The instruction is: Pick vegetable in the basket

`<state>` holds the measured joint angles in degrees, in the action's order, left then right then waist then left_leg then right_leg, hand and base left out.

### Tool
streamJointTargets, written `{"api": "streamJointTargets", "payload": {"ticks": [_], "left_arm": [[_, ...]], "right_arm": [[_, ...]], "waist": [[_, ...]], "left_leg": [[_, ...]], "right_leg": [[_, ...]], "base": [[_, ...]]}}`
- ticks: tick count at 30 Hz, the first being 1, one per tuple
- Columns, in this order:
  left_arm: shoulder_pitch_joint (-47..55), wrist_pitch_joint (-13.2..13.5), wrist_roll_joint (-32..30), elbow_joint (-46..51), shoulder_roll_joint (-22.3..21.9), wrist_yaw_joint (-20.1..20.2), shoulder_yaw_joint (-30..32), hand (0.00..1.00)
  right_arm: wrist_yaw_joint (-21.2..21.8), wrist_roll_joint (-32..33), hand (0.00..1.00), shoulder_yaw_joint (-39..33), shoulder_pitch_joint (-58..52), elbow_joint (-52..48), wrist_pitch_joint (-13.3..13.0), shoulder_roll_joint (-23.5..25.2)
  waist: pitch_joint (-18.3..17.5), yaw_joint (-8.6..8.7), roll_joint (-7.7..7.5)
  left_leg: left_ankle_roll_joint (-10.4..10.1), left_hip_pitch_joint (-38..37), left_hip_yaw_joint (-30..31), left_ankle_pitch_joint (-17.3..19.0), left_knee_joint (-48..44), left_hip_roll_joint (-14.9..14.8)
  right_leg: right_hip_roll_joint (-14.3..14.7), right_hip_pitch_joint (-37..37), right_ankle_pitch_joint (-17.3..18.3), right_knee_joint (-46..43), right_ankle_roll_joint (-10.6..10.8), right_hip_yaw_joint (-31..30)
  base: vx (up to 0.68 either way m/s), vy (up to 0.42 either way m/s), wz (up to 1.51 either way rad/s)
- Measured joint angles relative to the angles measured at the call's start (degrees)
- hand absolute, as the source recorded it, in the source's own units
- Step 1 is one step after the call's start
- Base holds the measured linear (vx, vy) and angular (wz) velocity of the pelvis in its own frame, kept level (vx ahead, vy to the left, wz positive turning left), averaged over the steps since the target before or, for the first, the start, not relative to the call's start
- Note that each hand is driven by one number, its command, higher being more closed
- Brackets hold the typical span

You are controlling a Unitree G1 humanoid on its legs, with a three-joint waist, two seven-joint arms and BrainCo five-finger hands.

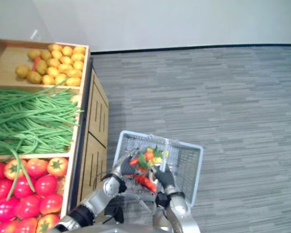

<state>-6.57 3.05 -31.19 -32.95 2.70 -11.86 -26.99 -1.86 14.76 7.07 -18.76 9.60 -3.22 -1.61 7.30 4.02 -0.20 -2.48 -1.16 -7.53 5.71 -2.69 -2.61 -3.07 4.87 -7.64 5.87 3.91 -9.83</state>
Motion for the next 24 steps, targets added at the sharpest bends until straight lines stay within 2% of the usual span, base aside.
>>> {"api": "streamJointTargets", "payload": {"ticks": [3,6,8,13,15,19,21,22,24], "left_arm": [[4.92,-0.15,0.27,5.32,0.78,0.38,6.38,0.00],[10.74,-0.39,1.31,10.38,5.05,0.15,15.68,0.00],[13.12,-0.42,1.47,11.68,6.55,-0.06,19.89,0.00],[15.67,-0.16,7.51,12.81,5.22,-1.75,26.91,0.00],[14.32,0.19,12.58,6.29,4.28,-2.39,28.25,0.00],[11.78,1.41,12.81,-5.42,3.47,-1.16,28.25,0.00],[9.83,0.78,14.39,-12.01,2.68,-0.39,29.69,0.00],[9.24,-0.22,14.51,-18.12,2.45,0.64,31.48,0.00],[9.20,-1.62,15.02,-23.87,2.12,1.72,32.84,0.00]], "right_arm": [[-2.79,-0.57,1.00,-9.14,1.13,3.45,0.48,2.14],[-5.78,-2.22,1.00,-19.75,1.62,8.10,0.54,1.42],[-7.19,-3.33,1.00,-24.14,1.66,11.72,0.55,1.03],[-9.79,-8.39,1.00,-31.18,2.54,21.20,2.43,-0.24],[-10.15,-9.46,1.00,-31.50,3.33,25.44,4.10,-1.06],[-10.88,-10.80,1.00,-35.27,5.20,30.73,5.25,-1.55],[-10.97,-11.62,1.00,-36.01,5.72,32.88,5.67,-2.14],[-10.99,-11.95,1.00,-36.02,5.86,34.04,5.81,-2.61],[-10.89,-13.47,1.00,-36.29,6.23,35.56,6.13,-3.56]], "waist": [[-0.09,0.30,0.15],[-0.63,0.16,1.04],[-0.91,-0.18,1.57],[-1.41,-0.44,2.38],[-1.73,-0.47,2.88],[-1.91,-0.34,3.17],[-2.09,-0.30,3.19],[-2.23,-0.20,3.14],[-2.24,-0.23,3.14]], "left_leg": [[-0.38,-0.02,-0.24,0.22,-0.06,-0.04],[-0.86,-0.19,-1.15,0.59,-0.08,-0.49],[-0.83,-0.71,-1.28,0.74,-0.06,-0.76],[-0.94,-2.21,-1.45,1.40,-0.03,-1.33],[-0.89,-2.23,-1.29,1.37,0.03,-1.42],[-1.06,-4.10,-1.43,1.48,0.50,-1.76],[-1.36,-4.88,-1.57,1.94,0.48,-2.05],[-1.79,-4.95,-1.88,2.34,0.42,-2.36],[-1.99,-4.88,-2.11,2.49,0.49,-2.59]], "right_leg": [[0.08,0.04,0.35,0.00,0.34,-0.03],[0.56,0.18,0.39,0.00,0.25,-0.40],[0.88,-0.19,0.47,0.00,0.12,-0.64],[1.17,-1.39,0.86,0.00,-0.42,-0.71],[1.22,-1.54,0.98,0.00,-0.58,-0.49],[1.64,-2.73,1.51,0.01,-0.85,-0.46],[1.88,-3.43,2.48,0.01,-1.23,-0.25],[2.08,-3.42,2.55,0.01,-1.34,0.06],[2.24,-3.41,2.59,0.01,-1.41,0.36]], "base": [[-0.02,-0.005,-0.02],[0.00,-0.019,-0.10],[0.03,-0.011,-0.11],[0.02,0.009,-0.04],[0.00,0.000,0.00],[0.00,0.003,-0.01],[-0.01,0.002,-0.06],[0.00,-0.011,-0.11],[0.02,-0.014,-0.07]]}}
